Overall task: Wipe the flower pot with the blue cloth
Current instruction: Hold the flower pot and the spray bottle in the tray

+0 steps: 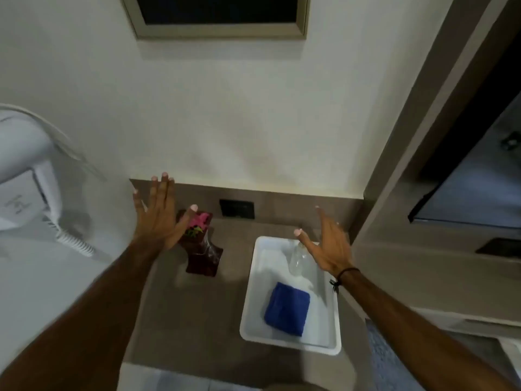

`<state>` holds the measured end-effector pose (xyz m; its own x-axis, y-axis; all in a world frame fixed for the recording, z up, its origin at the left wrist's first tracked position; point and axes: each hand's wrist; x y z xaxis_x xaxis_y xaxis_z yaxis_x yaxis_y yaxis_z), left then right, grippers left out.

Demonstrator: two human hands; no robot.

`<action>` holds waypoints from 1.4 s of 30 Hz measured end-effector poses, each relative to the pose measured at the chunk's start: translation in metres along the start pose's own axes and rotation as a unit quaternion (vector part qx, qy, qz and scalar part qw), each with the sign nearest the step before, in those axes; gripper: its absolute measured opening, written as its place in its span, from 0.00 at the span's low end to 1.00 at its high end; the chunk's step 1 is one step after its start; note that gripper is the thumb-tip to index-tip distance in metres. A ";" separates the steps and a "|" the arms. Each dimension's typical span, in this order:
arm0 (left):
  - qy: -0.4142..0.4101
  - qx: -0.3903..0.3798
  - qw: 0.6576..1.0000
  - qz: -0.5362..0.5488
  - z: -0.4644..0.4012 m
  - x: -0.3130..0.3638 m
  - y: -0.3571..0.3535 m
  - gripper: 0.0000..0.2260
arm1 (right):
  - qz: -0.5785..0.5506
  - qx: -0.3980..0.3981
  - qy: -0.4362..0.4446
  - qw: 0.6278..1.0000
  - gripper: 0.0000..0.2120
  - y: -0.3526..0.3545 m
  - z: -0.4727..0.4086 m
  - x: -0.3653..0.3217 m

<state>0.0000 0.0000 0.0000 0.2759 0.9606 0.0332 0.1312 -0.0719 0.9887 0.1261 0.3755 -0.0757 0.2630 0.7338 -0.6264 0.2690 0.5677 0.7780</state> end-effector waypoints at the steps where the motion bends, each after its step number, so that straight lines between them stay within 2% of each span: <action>1: 0.012 -0.020 1.000 0.002 0.006 0.003 -0.004 0.45 | -0.047 -0.017 -0.036 0.998 0.45 -0.007 0.005 0.002; 3: 0.029 -0.052 0.998 0.014 0.014 0.007 -0.012 0.45 | -0.158 -0.048 -0.086 0.982 0.43 -0.024 0.013 0.002; 6: 0.058 -0.091 0.993 0.045 0.029 0.014 -0.028 0.48 | -0.295 -0.061 -0.150 0.942 0.31 -0.047 0.018 -0.007; 10: 0.095 -0.111 0.986 0.083 0.041 0.020 -0.046 0.48 | -0.305 -0.069 -0.188 0.931 0.23 -0.066 0.002 -0.019; 13: 0.127 -0.130 0.975 0.125 0.044 0.017 -0.056 0.49 | -0.306 -0.052 -0.178 0.934 0.11 -0.070 -0.006 -0.026; 16: 0.140 -0.127 0.972 0.137 0.045 0.014 -0.061 0.50 | -0.300 -0.044 -0.165 0.938 0.20 -0.064 -0.015 -0.029; 20: 0.149 -0.127 0.968 0.157 0.044 0.016 -0.062 0.48 | -0.288 -0.067 -0.118 0.948 0.17 -0.061 -0.019 -0.045; 25: 0.146 -0.125 0.968 0.161 0.043 0.013 -0.066 0.49 | -0.260 -0.202 -0.086 0.940 0.19 -0.084 -0.004 -0.085; 28: 0.154 -0.126 0.967 0.158 0.040 0.012 -0.066 0.48 | -0.244 -0.225 -0.109 0.937 0.17 -0.103 0.002 -0.105; 34: 0.156 -0.134 0.966 0.156 0.040 0.011 -0.067 0.49 | -0.251 -0.182 -0.114 0.944 0.20 -0.111 0.000 -0.123; 37: 0.153 -0.137 0.966 0.155 0.040 0.010 -0.067 0.49 | -0.280 -0.134 -0.138 0.941 0.23 -0.099 -0.004 -0.110; 39: 0.148 -0.135 0.967 0.156 0.041 0.010 -0.067 0.49 | -0.306 -0.084 -0.148 0.937 0.20 -0.084 -0.011 -0.091; 42: 0.144 -0.137 0.967 0.161 0.041 0.011 -0.066 0.50 | -0.280 -0.030 -0.096 0.955 0.12 -0.061 -0.021 -0.054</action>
<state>0.0339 0.0040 -0.0707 -0.0218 0.9379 0.3462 -0.1851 -0.3440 0.9205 0.0761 0.3091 -0.0879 0.2608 0.2289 -0.9379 0.3648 0.8761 0.3153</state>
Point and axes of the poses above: each hand's wrist, its own z-axis away from the middle knuckle, its own y-axis out of the back of the hand, x = y × z, and after that the axes turned 4 degrees about -y, right-handed
